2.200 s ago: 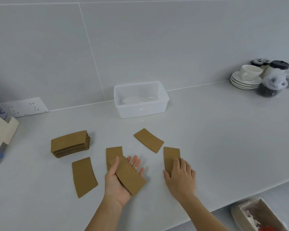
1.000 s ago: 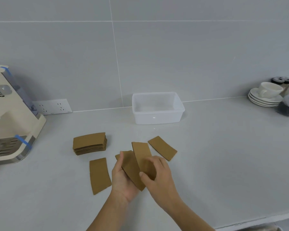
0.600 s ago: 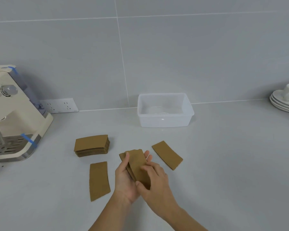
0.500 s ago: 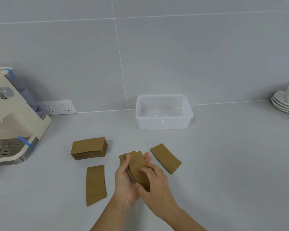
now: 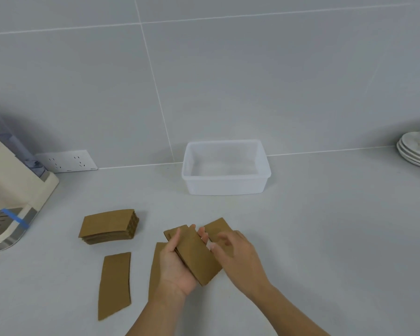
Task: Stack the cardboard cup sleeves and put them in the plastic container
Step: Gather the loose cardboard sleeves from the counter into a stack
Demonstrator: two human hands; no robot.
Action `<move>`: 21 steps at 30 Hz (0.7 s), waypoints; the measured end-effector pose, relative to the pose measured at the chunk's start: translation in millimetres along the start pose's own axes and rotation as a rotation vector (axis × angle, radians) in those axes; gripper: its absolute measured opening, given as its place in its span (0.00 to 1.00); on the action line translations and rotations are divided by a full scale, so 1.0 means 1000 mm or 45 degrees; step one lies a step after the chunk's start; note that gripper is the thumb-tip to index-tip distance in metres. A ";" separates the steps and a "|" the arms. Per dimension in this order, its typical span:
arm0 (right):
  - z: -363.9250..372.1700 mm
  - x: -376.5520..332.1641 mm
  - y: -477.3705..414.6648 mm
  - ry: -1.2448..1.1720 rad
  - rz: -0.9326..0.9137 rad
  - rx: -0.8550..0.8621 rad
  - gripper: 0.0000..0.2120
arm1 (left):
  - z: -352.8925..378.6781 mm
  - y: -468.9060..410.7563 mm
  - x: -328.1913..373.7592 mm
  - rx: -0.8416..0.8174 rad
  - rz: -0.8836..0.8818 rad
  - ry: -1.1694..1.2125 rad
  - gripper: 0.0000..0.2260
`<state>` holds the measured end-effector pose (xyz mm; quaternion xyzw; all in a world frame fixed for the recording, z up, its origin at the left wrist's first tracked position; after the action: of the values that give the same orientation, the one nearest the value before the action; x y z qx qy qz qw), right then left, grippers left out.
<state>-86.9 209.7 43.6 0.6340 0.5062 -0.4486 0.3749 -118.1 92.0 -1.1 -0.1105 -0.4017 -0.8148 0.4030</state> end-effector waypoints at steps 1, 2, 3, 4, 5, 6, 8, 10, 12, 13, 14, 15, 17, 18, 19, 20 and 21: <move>-0.005 0.006 -0.004 0.024 0.039 0.010 0.13 | -0.001 -0.001 0.002 0.007 0.018 0.021 0.18; -0.009 0.012 -0.008 0.071 0.062 0.013 0.13 | -0.002 -0.002 0.003 0.016 0.039 0.037 0.18; -0.012 0.018 -0.012 0.145 0.067 0.018 0.14 | -0.005 -0.004 0.005 0.025 0.058 0.045 0.19; -0.015 0.023 -0.016 0.241 0.047 0.031 0.16 | -0.007 -0.005 0.005 0.036 0.073 0.046 0.19; -0.016 0.027 -0.019 0.353 0.011 0.048 0.18 | -0.010 -0.005 0.006 0.044 0.085 0.046 0.18; -0.017 0.031 -0.021 0.462 -0.013 0.054 0.22 | -0.012 -0.005 0.006 0.053 0.097 0.046 0.18; -0.012 0.038 -0.023 0.606 -0.015 0.024 0.30 | -0.016 -0.004 0.007 0.074 0.121 0.053 0.17; -0.004 0.046 -0.025 0.686 0.000 -0.030 0.37 | -0.018 -0.002 0.009 0.085 0.131 0.060 0.16; 0.003 0.053 -0.025 0.727 0.022 -0.065 0.40 | -0.018 -0.002 0.010 0.087 0.137 0.058 0.15; 0.005 0.057 -0.025 0.742 0.030 -0.069 0.41 | -0.017 -0.001 0.011 0.086 0.144 0.059 0.15; 0.006 0.062 -0.025 0.767 0.040 -0.075 0.42 | -0.017 -0.001 0.012 0.085 0.152 0.064 0.15; 0.006 0.065 -0.025 0.791 0.049 -0.085 0.42 | -0.016 -0.001 0.013 0.083 0.156 0.070 0.15; 0.009 0.070 -0.023 0.868 0.070 -0.108 0.41 | -0.017 0.000 0.013 0.082 0.163 0.080 0.15; 0.008 0.071 -0.022 0.905 0.072 -0.088 0.40 | -0.017 0.000 0.014 0.083 0.167 0.085 0.15; 0.007 0.068 -0.022 0.955 0.059 -0.051 0.40 | -0.017 0.000 0.014 0.084 0.169 0.088 0.15; 0.006 0.068 -0.023 0.963 0.059 -0.062 0.39 | -0.018 0.000 0.013 0.083 0.172 0.092 0.15; 0.007 0.069 -0.025 0.982 0.018 -0.063 0.36 | -0.018 0.000 0.013 0.082 0.173 0.091 0.16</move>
<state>-106.5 229.7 -24.4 0.7505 0.6162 -0.1622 0.1754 -124.4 71.2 -6.2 -0.0952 -0.4047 -0.7756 0.4750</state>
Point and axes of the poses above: each hand's wrist, its own y-axis away from the middle knuckle, its own z-axis out of the palm, x = y × z, the point moved 6 cm from there along -y, towards the middle knuckle, and after that the axes turned 14 degrees about -y, right-handed, at the moved point
